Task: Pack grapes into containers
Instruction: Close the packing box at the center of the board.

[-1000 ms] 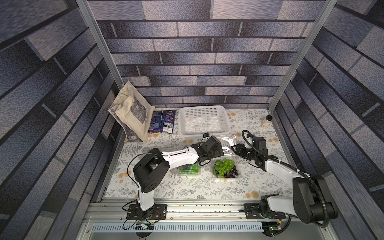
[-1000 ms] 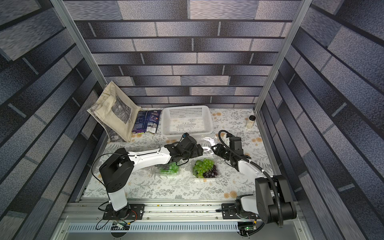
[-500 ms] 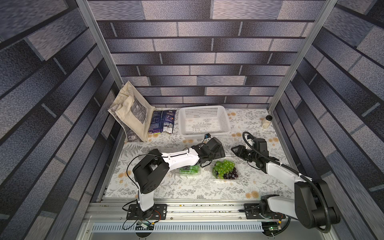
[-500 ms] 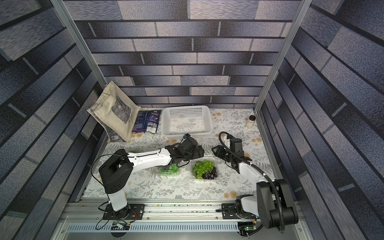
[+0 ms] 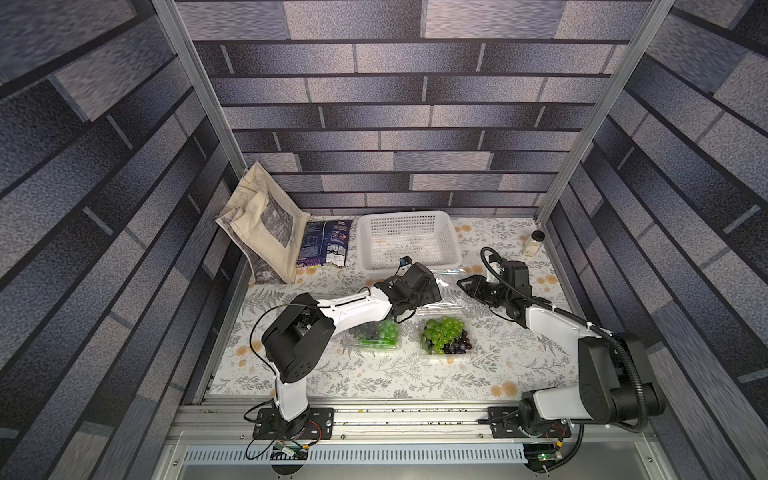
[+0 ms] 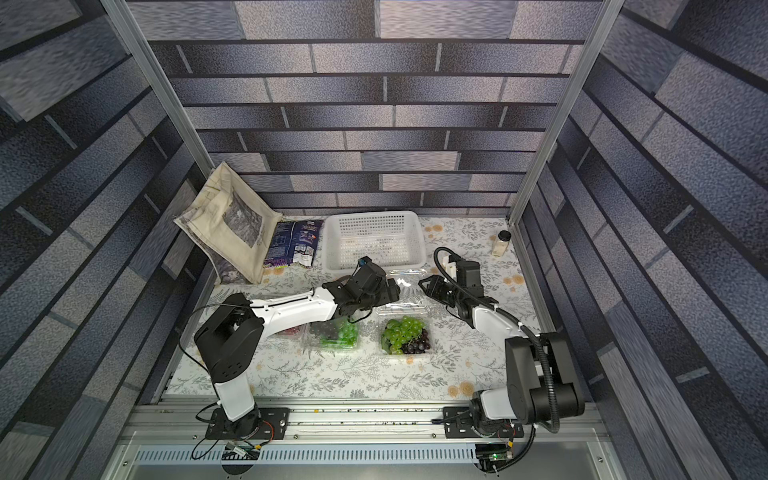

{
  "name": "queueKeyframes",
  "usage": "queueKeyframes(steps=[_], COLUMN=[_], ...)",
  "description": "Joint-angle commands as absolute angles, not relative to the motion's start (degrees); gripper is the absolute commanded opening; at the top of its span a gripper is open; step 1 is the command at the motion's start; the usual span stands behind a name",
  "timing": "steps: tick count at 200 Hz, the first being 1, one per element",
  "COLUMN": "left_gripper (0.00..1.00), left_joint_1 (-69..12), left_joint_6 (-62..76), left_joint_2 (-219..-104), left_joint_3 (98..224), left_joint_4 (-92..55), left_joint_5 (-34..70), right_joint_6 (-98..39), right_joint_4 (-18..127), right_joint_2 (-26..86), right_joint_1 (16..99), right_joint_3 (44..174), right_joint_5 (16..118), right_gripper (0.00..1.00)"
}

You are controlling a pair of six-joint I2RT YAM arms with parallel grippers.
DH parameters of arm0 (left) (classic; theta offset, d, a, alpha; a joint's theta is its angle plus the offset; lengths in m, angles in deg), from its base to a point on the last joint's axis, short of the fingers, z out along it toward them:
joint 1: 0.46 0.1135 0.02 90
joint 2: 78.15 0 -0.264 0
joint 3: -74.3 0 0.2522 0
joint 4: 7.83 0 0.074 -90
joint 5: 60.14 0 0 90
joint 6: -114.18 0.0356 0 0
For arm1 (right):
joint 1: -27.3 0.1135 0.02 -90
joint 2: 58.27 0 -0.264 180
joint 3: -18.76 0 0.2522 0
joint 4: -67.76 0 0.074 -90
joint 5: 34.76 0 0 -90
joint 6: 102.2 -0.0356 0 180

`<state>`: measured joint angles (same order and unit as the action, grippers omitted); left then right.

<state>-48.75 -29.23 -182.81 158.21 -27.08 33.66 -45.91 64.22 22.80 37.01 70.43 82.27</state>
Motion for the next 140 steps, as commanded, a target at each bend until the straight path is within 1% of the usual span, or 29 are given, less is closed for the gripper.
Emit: queueKeyframes(steps=[1,22,43,92,105,128,140], left_gripper=[0.93,0.93,0.93,0.93,0.93,0.93,0.93], left_joint_1=[-48.1,-47.8,-47.6,-46.6,-46.3,-45.5,-45.2], left_joint_6=[-26.9,-26.4,-26.0,-24.8,-24.2,-23.6,-23.0], left_joint_2=[-180.9,-181.0,-181.2,-182.2,-182.7,-182.8,-182.3], left_joint_3=[160.9,161.9,162.8,165.5,166.6,167.7,167.8], left_joint_4=[-27.2,-27.2,-27.2,-27.5,-28.1,-28.7,-28.8], left_joint_5=[33.6,33.5,33.4,33.2,33.3,32.9,32.9], right_joint_6=[-46.5,-46.8,-47.2,-47.6,-47.4,-47.0,-46.6], right_joint_4=[66.8,67.3,67.8,68.4,68.6,69.4,69.6], right_joint_2=[24.2,25.0,25.9,27.7,28.0,27.9,27.9], right_joint_1=[37.3,37.3,37.2,37.2,37.3,37.3,37.3], right_joint_3=[73.1,74.2,75.0,77.4,78.0,78.5,78.8], right_joint_5=[84.5,85.4,86.0,86.8,87.0,87.9,89.1], right_gripper=[0.38,0.38,0.33,0.33,0.36,0.48,0.52])
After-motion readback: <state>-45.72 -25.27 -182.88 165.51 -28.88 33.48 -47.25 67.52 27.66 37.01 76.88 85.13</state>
